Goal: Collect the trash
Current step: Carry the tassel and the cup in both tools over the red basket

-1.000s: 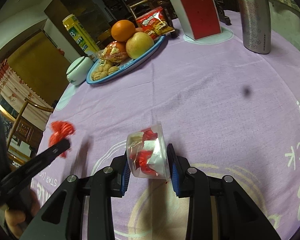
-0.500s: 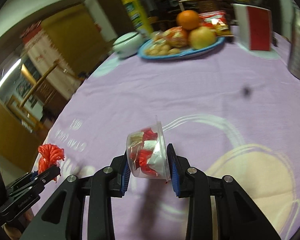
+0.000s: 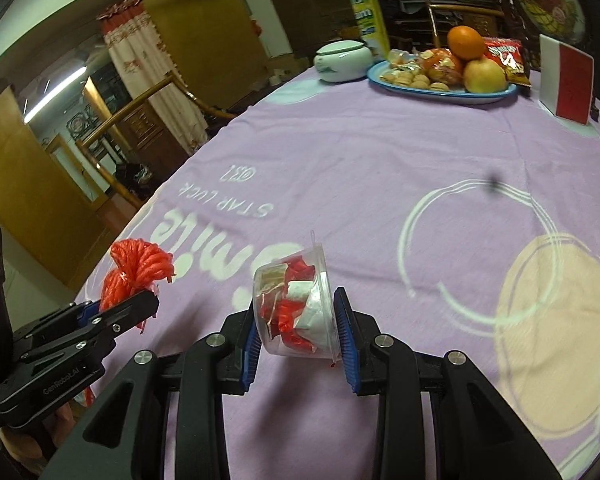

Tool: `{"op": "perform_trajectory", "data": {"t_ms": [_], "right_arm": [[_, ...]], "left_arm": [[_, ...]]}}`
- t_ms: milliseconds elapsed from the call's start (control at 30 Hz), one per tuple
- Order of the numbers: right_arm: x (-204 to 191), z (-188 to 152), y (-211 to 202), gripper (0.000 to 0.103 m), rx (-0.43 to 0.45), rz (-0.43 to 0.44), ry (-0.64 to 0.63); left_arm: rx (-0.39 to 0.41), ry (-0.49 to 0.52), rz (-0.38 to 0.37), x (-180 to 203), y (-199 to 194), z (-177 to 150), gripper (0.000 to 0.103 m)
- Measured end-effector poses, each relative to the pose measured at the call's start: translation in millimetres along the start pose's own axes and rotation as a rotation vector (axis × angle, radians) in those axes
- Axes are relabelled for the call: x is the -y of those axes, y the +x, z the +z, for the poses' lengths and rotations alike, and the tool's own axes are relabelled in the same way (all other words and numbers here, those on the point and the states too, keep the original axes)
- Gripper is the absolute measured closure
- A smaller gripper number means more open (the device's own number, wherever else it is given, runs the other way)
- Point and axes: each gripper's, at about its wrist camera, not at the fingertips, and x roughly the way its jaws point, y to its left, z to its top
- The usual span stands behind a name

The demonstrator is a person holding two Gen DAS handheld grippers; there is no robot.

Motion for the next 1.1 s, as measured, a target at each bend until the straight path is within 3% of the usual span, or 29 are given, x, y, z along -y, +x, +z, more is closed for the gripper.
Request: {"op": "perform_trajectory", "data": {"t_ms": [333, 1100], "right_arm": [[-24.0, -26.1, 0.5, 0.069, -0.004, -0.03, -0.063], [-42.0, -34.4, 16.2, 0.069, -0.041, -0.053, -0.129]], "left_arm": [[0.019, -0.008, 0.048, -16.3, -19.0, -24.9, 0.073], [-0.023, -0.051, 0.062, -36.1, -7.3, -38.6, 0.073]]}}
